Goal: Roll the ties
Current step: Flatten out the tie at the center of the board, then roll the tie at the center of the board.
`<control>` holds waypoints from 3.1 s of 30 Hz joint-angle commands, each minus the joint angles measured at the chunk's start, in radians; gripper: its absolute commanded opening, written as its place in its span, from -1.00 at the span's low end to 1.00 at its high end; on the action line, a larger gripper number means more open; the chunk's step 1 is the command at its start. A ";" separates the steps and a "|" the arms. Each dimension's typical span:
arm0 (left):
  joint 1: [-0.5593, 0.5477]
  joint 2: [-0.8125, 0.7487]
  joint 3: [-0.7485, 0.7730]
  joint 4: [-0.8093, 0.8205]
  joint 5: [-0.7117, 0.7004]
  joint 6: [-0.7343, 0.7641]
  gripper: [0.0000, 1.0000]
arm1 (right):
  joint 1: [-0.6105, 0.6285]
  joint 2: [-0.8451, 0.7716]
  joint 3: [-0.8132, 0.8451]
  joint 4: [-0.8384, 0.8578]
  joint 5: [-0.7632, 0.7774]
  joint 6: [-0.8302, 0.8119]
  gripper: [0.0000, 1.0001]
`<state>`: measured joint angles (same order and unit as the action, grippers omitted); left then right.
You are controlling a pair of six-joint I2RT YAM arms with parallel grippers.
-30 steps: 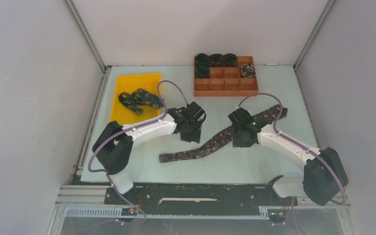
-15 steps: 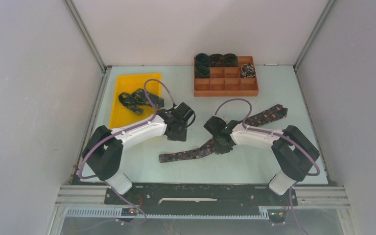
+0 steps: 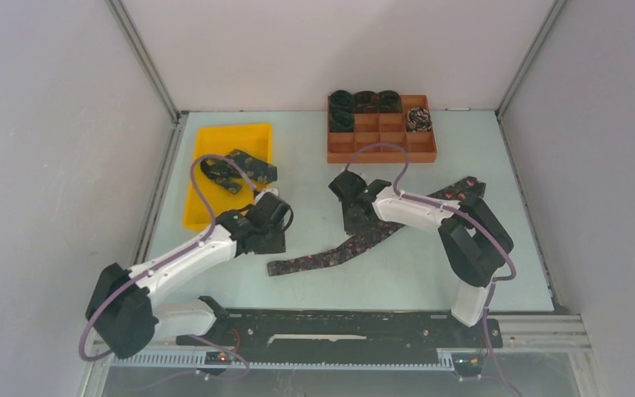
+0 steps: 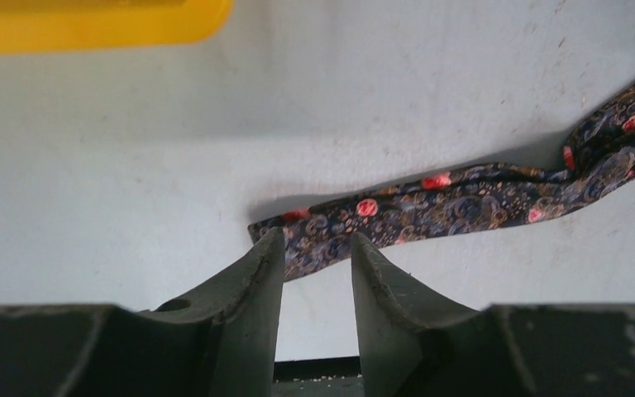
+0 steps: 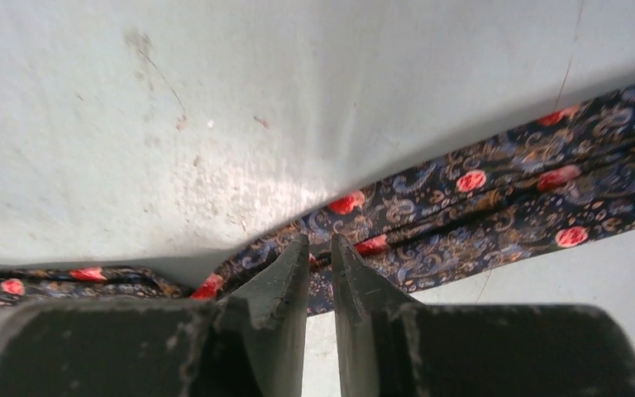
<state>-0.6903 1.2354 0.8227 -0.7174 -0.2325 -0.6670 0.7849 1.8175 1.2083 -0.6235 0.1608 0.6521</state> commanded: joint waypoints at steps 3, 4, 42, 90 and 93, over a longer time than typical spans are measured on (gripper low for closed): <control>0.007 -0.213 -0.121 -0.026 -0.016 -0.135 -0.11 | -0.034 -0.027 0.058 -0.021 0.012 -0.055 -0.63; 0.008 -0.260 -0.144 -0.026 -0.009 -0.147 -0.07 | -0.035 -0.042 0.054 -0.022 0.017 -0.061 -0.63; 0.098 -0.349 -0.455 0.275 0.075 -0.252 -0.78 | -0.428 -0.297 -0.205 0.019 -0.102 -0.158 -0.64; 0.129 -0.482 -0.466 0.246 -0.065 -0.532 -1.00 | -0.636 -0.052 -0.016 0.011 0.064 -0.186 -0.63; 0.129 -0.500 -0.478 0.239 -0.075 -0.533 -1.00 | -0.593 -0.129 -0.016 -0.021 0.061 -0.184 -0.50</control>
<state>-0.5659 0.7540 0.3183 -0.4877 -0.2810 -1.1999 0.1535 1.8111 1.1584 -0.6090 0.1680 0.4793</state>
